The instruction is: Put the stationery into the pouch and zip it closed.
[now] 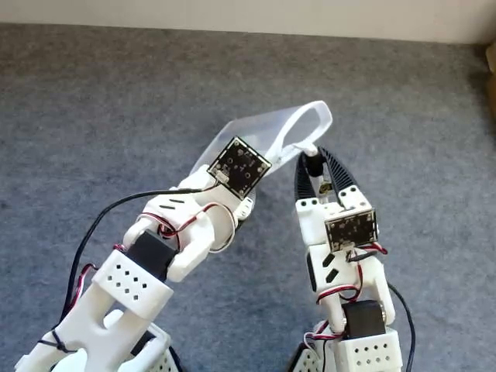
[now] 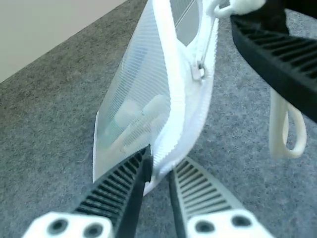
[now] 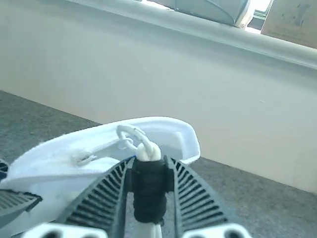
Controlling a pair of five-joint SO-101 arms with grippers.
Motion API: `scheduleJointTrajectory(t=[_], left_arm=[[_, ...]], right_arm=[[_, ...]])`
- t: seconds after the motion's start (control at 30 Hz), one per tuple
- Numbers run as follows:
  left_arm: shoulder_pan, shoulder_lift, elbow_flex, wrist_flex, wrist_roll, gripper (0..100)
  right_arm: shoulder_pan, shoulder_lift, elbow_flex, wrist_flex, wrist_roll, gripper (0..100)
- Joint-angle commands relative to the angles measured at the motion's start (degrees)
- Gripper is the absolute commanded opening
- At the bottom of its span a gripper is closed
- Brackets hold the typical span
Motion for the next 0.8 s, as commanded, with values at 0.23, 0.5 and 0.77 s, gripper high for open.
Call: scheduleJointTrajectory(t=[0.23, 0.5, 0.77], left_arm=[[0.7, -1.2, -4.3, 0.2, 0.9, 17], [0.8, -0.7, -4.4, -2.7, 0.9, 17], [5.8, -0.7, -4.4, -3.0, 0.6, 17]], right_arm=[[-0.3, -1.4, -1.5, 2.5, -0.3, 0.4], [-3.4, -1.4, -1.5, 4.7, -0.1, 0.4], [-8.1, -1.4, -1.4, 8.1, 4.0, 0.4]])
